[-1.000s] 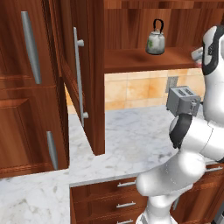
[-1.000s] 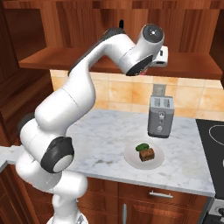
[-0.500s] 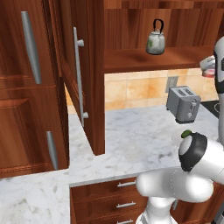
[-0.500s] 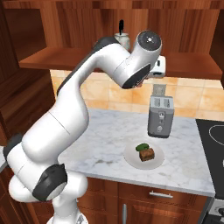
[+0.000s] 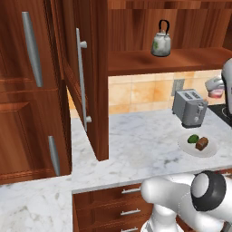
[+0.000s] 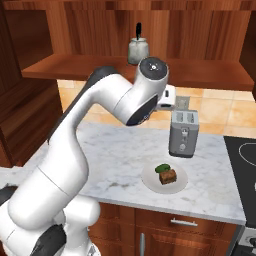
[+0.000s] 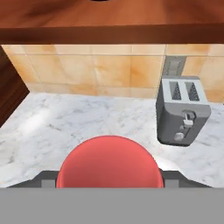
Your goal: Pick the avocado and bread from the counter and place them on the plate. Then pick the jam from the cabinet and place it next to the plate. Lastly close the cabinet door.
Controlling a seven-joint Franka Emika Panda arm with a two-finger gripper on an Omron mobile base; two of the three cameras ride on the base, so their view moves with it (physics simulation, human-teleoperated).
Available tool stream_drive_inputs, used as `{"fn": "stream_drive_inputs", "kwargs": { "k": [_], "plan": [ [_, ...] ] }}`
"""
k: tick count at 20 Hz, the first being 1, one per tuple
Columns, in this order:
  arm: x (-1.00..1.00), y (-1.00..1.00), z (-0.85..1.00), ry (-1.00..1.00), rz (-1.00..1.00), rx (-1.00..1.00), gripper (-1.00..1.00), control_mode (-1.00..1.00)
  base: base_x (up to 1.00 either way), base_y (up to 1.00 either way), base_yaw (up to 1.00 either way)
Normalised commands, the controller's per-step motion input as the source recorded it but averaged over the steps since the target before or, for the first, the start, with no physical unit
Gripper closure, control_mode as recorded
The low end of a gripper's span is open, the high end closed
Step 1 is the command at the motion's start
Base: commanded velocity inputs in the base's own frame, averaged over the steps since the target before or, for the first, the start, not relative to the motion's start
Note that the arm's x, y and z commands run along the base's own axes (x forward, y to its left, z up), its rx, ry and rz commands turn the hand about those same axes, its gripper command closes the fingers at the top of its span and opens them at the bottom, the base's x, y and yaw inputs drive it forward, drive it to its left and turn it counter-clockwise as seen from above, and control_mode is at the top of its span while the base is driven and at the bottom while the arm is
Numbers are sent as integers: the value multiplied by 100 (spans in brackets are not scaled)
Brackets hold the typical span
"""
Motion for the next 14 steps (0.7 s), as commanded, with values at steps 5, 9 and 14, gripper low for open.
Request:
{"fn": "stream_drive_inputs", "kwargs": {
  "k": [5,9,14],
  "plan": [
    [-15,45,-51,19,0,0,100,-100,0,0,0],
    [-5,42,-57,17,-1,0,100,-100,0,0,0],
    [2,43,-65,8,-5,0,100,-100,0,0,0]
  ]
}}
